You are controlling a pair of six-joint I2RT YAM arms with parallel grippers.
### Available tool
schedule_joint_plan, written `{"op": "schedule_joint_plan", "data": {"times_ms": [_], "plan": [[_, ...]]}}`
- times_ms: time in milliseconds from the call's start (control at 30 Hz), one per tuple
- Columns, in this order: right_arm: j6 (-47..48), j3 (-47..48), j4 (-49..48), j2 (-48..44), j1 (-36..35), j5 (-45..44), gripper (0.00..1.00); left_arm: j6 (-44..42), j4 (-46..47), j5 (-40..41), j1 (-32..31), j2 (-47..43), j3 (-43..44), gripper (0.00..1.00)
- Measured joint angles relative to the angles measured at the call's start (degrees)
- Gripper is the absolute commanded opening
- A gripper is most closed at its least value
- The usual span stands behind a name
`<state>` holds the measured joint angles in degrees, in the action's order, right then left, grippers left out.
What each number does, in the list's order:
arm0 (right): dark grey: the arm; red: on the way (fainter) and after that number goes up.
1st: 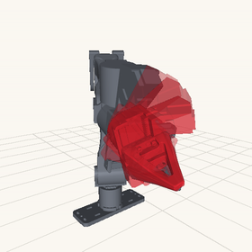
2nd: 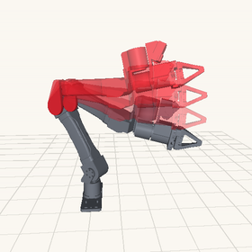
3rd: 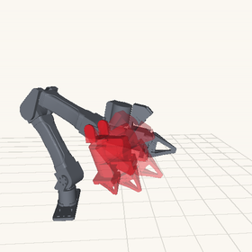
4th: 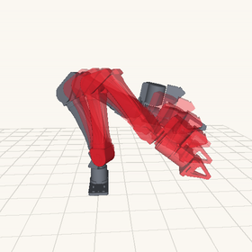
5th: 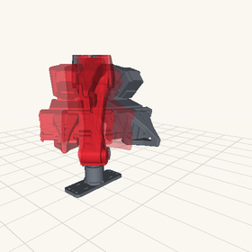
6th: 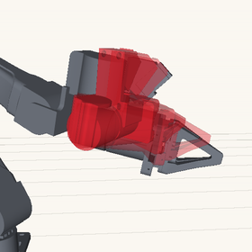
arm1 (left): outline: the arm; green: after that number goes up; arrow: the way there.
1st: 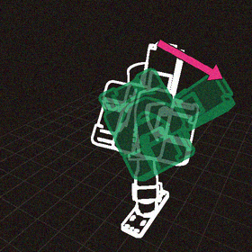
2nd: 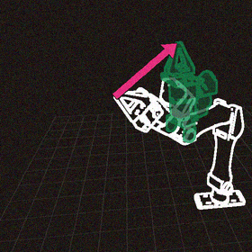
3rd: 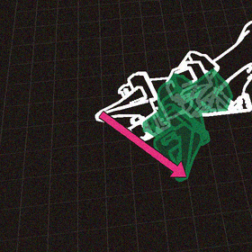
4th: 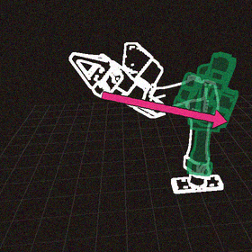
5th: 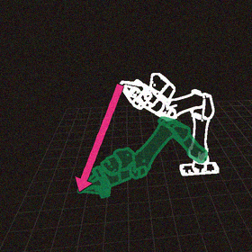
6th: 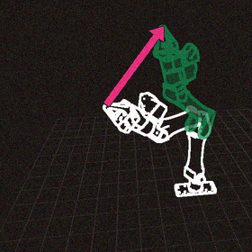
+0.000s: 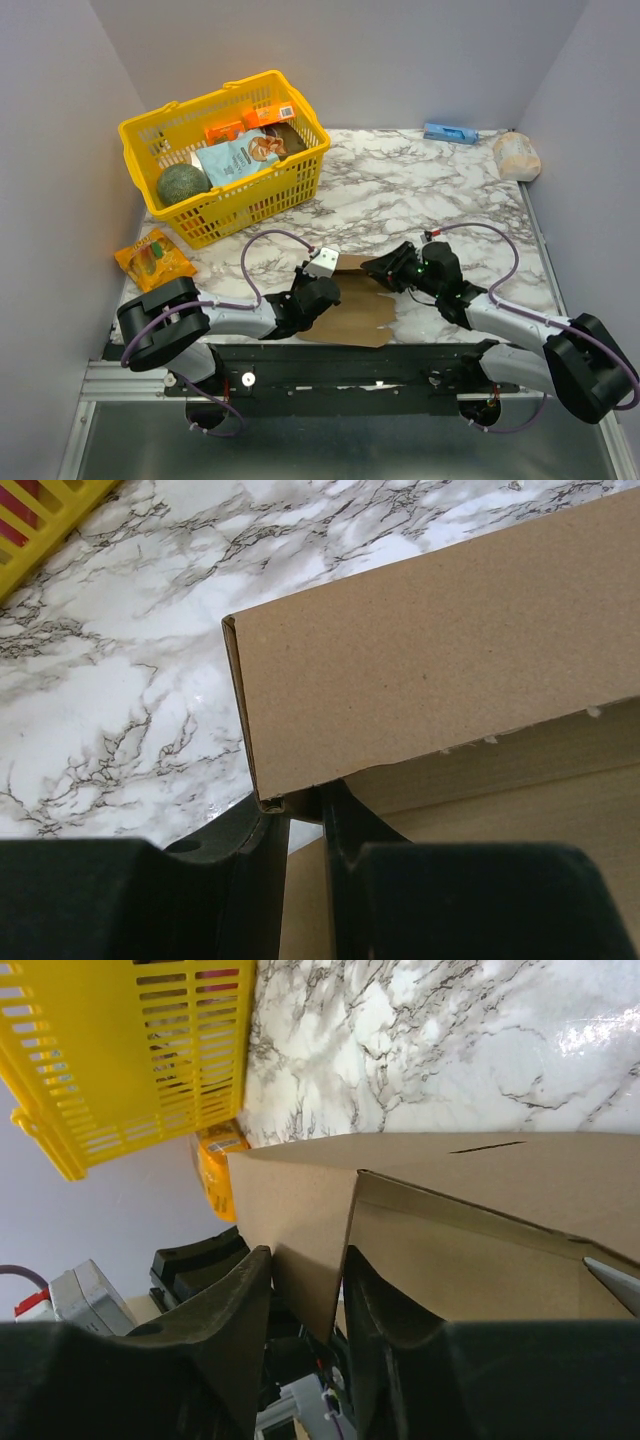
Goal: Fold the paper box
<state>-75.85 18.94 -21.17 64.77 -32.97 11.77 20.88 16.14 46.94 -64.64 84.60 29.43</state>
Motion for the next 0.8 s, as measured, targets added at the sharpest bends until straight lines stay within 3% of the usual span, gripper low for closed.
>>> {"op": "schedule_joint_plan", "data": {"times_ms": [400, 600, 667, 767, 800], "plan": [[-3.28, -1.55, -4.92, -0.46, 0.04, -0.39, 0.01, 3.10, -1.22, -0.02, -0.57, -1.14, 0.00, 0.25], [-4.15, -2.10, -5.62, -0.55, 0.02, -0.79, 0.01, 4.55, -1.79, -0.02, -0.76, -1.14, 0.02, 0.25], [-4.28, -2.27, -5.81, -0.55, 0.02, -0.94, 0.07, 5.11, -2.40, -0.02, -0.87, -1.14, 0.24, 0.25], [-3.87, -2.29, -5.77, -0.83, 0.02, -1.20, 0.38, 5.86, -3.98, 0.00, -0.96, -0.98, 1.14, 0.25], [-3.28, -2.29, -5.57, -1.27, 0.04, -1.42, 0.58, 6.21, -4.98, 0.07, -0.96, -0.87, 1.66, 0.25]]}}
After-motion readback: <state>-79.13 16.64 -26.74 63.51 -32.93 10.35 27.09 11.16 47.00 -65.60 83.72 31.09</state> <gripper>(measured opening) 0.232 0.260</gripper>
